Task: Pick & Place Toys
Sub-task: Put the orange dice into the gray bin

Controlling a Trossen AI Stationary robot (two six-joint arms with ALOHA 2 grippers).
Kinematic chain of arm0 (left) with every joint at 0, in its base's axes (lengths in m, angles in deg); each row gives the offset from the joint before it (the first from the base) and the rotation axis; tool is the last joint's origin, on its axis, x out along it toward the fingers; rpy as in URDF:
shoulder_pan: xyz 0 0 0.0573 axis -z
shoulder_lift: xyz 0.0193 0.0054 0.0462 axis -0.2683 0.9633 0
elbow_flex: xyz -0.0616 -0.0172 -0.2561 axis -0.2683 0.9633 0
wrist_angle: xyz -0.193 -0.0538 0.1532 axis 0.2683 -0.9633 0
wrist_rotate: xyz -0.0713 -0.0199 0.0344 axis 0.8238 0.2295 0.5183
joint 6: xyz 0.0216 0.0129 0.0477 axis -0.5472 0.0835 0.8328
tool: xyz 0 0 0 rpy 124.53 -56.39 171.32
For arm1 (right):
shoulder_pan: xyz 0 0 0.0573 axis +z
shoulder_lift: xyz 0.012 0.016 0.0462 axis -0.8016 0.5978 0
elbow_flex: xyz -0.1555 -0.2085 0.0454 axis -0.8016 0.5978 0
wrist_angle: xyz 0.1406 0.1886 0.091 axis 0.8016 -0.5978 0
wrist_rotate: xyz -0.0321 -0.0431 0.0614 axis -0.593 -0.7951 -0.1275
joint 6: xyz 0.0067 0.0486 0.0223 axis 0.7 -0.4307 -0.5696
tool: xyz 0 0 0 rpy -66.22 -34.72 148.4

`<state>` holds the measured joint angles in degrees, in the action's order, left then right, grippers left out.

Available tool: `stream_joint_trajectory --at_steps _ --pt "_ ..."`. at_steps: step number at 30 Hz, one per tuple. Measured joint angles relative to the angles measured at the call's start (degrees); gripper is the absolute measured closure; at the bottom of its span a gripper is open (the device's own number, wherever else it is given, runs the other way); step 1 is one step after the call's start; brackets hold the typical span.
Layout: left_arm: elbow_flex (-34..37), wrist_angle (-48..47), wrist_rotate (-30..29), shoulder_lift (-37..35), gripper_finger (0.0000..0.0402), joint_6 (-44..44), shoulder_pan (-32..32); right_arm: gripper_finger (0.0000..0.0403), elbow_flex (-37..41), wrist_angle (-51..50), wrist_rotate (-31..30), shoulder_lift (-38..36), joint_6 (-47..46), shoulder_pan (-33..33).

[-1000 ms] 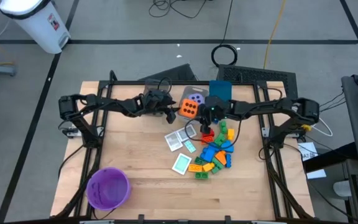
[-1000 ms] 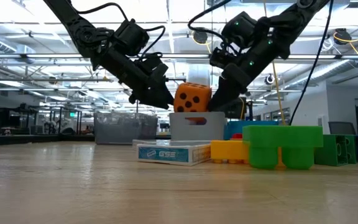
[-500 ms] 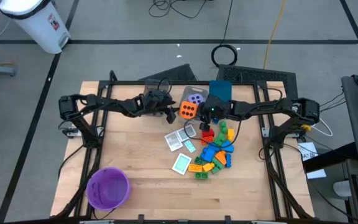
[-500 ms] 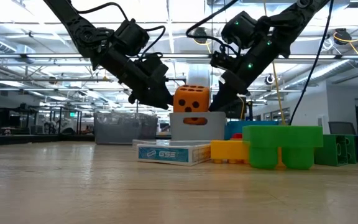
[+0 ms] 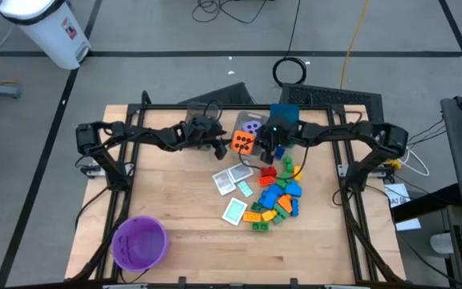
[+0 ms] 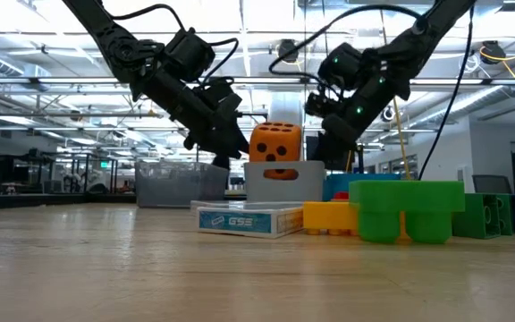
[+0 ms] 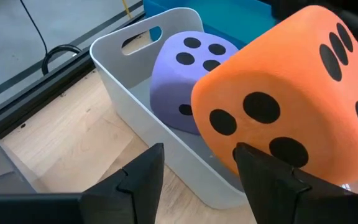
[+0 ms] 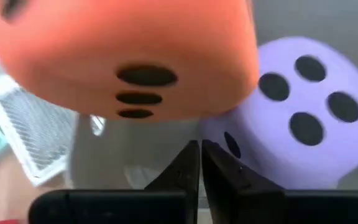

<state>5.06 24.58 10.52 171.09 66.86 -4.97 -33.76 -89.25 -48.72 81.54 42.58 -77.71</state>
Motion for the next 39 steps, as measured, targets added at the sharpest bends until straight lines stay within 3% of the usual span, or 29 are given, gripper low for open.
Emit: stream_joint_trajectory --at_steps 4,14,28,31,36,39 --pt "0.0 -0.2 0.0 0.0 0.0195 0.0 0.0 0.0401 0.0 4.3 -1.0 2.6 1.6 0.0" --pt "0.0 -0.9 0.0 0.0 0.0195 0.0 0.0 0.0401 0.0 13.2 -22.3 3.5 4.4 1.8" --pt "0.0 -1.0 0.1 0.0 0.0195 -0.1 0.0 0.0399 0.0 16.9 -25.7 -2.7 4.3 1.7" --pt "0.0 -1.1 0.1 0.0 0.0195 -0.1 0.0 0.0399 0.0 16.2 -23.7 -4.6 2.2 1.7" --pt "0.0 -2.0 0.1 0.0 0.0195 -0.2 0.0 0.0401 0.0 16.8 -5.6 -5.5 -2.2 1.9" --pt "0.0 -1.9 0.1 0.0 0.0195 -0.2 0.0 0.0402 0.0 17.0 -3.0 -3.7 -3.7 2.2"
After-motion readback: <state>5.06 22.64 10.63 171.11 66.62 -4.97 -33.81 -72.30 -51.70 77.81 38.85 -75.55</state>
